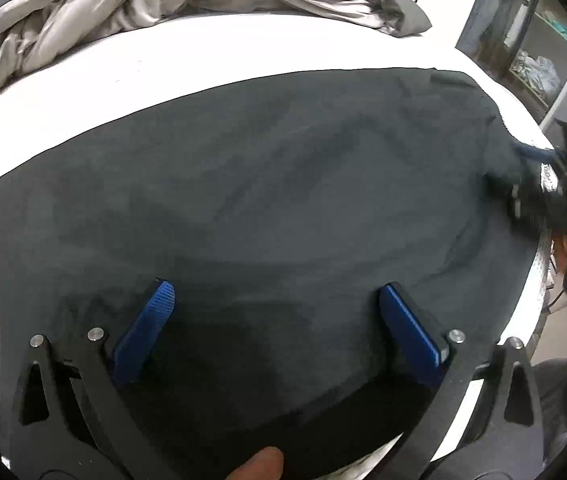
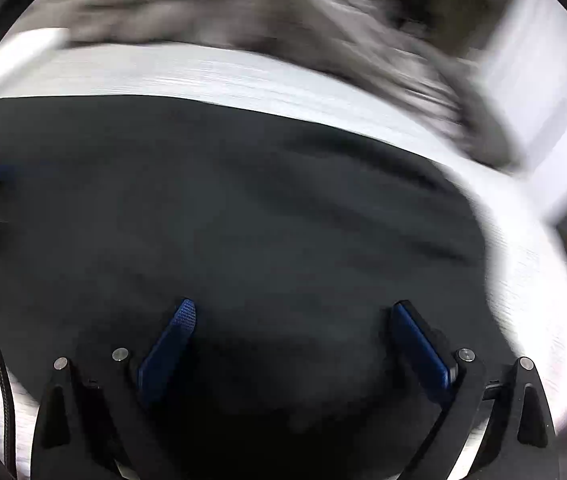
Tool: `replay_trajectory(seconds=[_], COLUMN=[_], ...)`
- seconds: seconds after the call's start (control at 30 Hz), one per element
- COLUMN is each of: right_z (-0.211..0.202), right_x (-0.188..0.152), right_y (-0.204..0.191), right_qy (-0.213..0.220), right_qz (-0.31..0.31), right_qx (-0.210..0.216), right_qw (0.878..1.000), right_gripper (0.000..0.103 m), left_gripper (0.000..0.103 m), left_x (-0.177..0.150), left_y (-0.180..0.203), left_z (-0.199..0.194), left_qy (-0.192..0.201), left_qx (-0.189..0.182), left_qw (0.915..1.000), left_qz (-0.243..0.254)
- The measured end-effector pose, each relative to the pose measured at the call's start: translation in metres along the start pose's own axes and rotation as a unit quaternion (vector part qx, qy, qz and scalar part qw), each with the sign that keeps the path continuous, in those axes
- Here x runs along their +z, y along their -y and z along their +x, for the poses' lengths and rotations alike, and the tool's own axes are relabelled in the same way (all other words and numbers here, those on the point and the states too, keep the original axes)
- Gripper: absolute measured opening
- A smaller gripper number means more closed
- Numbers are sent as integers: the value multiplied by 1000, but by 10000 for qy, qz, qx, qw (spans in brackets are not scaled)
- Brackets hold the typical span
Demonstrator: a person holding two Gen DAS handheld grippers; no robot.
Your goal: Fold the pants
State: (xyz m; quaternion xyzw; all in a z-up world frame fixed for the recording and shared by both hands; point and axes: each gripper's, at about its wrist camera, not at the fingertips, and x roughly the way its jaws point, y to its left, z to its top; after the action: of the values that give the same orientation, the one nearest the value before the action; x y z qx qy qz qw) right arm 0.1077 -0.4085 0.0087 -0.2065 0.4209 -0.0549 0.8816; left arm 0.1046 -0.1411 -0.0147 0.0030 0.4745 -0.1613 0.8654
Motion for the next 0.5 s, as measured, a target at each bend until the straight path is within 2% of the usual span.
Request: replay_trajectory(seconds=[0.03,0.07,0.1,0.13,0.17,0.3,0.37,0.43,0.5], right_z=[8,14,18,17,13,-28,-42,-54,-57], right_x=[-8,-16,-27,-30,-33,-30,-15,1,13], right_y=[25,50,79,92,99,78,63,38,13], right_qy=[-129,-227,-308,-290,-226,139,351,525,462], right_qz=[310,709,1355,1696,1868,1421,1177,984,831], right_qx=[-438,-592,-284,-2,101,-200,46,560,1073], right_qw=[9985,9955,9899,9851,9821,9896,9924,9922,9897], right_gripper=[99,100,99,99,99,99,99,99,99], left_gripper=[102,102,102,102,102,102,102,102,102], left_x=[-2,-4,-5,-4,-5,4,12,26,46], left_y=[-4,-8,-11,-12,-14,-9,-4,5,15], left_z=[0,-2,-4,-4,-7,-15,-17,-14,-11], left_qy=[9,7,-7,-5,17,201,243,250,293], left_qx=[33,65,86,103,133,136,98,-13,-172], left_qw=[10000,10000,10000,9999,9999,9997,9996,9996,9994], left_qz=[-10,-16,-10,-8,-35,-99,-113,-103,-7])
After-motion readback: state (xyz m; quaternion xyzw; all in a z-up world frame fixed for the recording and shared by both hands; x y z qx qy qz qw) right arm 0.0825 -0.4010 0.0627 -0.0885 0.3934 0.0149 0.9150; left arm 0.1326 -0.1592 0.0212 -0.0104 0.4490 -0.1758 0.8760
